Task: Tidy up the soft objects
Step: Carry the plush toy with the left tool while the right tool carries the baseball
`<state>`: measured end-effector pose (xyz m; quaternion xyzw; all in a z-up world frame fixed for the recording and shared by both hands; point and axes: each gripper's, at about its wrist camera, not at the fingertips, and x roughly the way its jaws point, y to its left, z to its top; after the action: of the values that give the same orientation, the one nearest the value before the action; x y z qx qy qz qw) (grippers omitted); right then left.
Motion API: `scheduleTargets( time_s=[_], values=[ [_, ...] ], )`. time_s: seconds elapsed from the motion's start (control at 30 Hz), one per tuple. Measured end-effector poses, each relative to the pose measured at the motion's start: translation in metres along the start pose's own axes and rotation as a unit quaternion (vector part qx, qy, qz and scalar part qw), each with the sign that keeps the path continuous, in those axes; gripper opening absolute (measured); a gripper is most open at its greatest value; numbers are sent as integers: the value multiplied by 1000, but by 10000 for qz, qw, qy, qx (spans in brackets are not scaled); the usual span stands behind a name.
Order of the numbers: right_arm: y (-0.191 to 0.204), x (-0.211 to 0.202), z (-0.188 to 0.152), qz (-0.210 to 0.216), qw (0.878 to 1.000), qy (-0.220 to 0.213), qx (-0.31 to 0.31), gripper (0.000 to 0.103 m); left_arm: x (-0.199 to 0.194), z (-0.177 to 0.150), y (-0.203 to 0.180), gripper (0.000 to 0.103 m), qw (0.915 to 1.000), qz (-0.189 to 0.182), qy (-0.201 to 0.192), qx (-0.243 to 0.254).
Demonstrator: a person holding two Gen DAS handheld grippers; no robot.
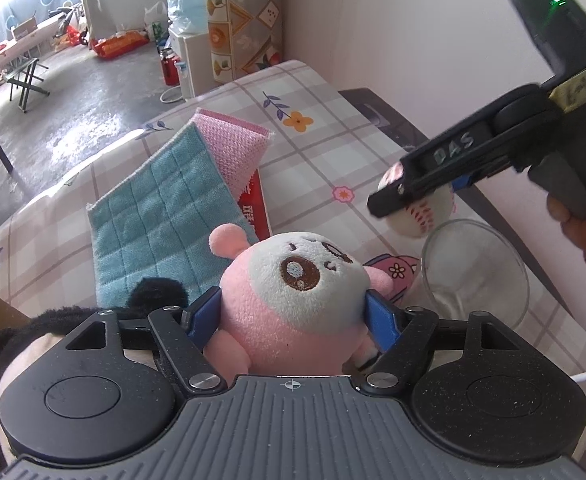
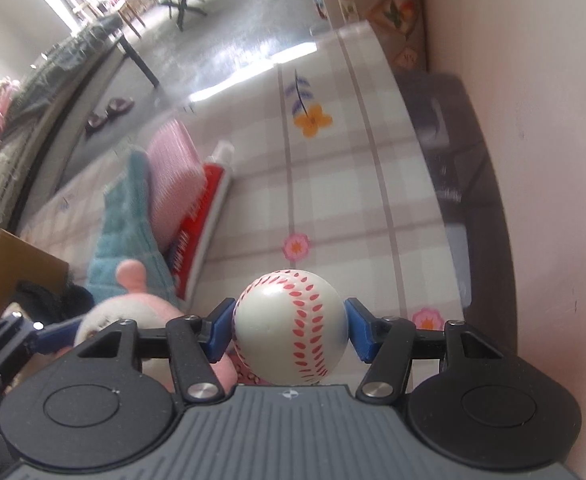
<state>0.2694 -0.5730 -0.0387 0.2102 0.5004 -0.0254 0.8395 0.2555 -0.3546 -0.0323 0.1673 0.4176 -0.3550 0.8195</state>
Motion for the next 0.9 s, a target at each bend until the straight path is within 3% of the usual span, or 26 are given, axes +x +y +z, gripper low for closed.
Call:
scheduleTargets(
  time_s=[0.43,0.9],
  values=[
    [42,-98,-7,499,9914,-1159,-347,61,-75,-1,8,75,9969,-123,-716,-311],
    [133,-239,-84,1229,9588,-2296,-1134,61,-232,-57,37,75,9803,-289,-1731,-902]
  ],
)
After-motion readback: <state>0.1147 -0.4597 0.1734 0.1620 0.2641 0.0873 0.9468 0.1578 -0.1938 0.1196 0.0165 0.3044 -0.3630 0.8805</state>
